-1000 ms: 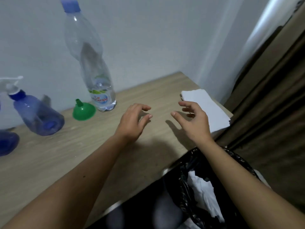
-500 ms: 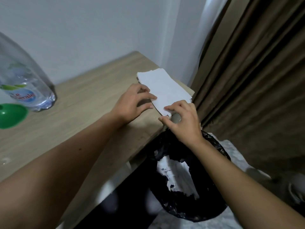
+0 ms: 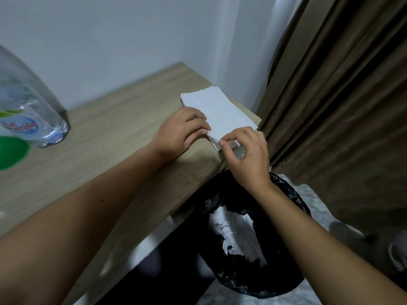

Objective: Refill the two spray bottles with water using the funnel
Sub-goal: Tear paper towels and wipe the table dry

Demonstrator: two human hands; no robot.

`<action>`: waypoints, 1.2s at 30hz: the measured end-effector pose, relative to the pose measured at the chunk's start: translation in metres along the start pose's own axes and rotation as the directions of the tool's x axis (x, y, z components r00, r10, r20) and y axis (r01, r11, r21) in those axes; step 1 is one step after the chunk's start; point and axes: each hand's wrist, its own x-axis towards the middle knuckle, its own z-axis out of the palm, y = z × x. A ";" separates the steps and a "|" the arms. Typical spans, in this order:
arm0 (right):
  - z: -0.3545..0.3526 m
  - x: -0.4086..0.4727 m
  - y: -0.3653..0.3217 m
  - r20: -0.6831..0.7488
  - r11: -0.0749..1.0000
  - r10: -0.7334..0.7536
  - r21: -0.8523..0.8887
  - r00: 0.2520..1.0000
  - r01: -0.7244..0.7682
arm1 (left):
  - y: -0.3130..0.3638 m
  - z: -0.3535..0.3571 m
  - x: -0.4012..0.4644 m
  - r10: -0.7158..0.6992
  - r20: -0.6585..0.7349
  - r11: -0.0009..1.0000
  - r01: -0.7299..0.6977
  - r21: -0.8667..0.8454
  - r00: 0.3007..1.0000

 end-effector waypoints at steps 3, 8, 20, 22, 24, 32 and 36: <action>-0.008 0.008 -0.006 -0.013 0.998 -0.039 0.043 0.999 0.039 | 0.002 -0.002 0.000 -0.028 0.015 1.000 0.028 -0.003 0.999; -0.021 0.011 -0.012 0.039 0.994 -0.066 0.090 0.997 0.063 | 0.003 -0.004 0.002 -0.055 -0.037 0.997 0.057 0.043 0.998; -0.056 0.005 -0.020 0.077 0.973 -0.008 0.232 0.997 -0.010 | 0.005 -0.043 -0.016 -0.254 -0.025 0.962 0.255 0.094 0.967; -0.054 0.006 -0.030 0.067 0.966 0.002 0.259 0.998 -0.019 | 0.009 -0.060 -0.026 -0.326 -0.067 0.943 0.330 0.047 0.943; -0.049 0.008 -0.044 0.052 0.961 0.012 0.277 0.999 -0.026 | 0.010 -0.078 -0.040 -0.403 -0.116 0.914 0.406 0.002 0.908; -0.001 0.003 -0.106 0.111 0.904 0.052 0.417 0.992 -0.094 | 0.026 -0.158 -0.126 -0.555 -0.249 0.831 0.544 -0.118 0.794; 0.032 -0.014 -0.142 0.207 0.888 0.017 0.447 0.978 -0.110 | 0.037 -0.194 -0.193 -0.700 -0.295 0.711 0.672 -0.206 0.650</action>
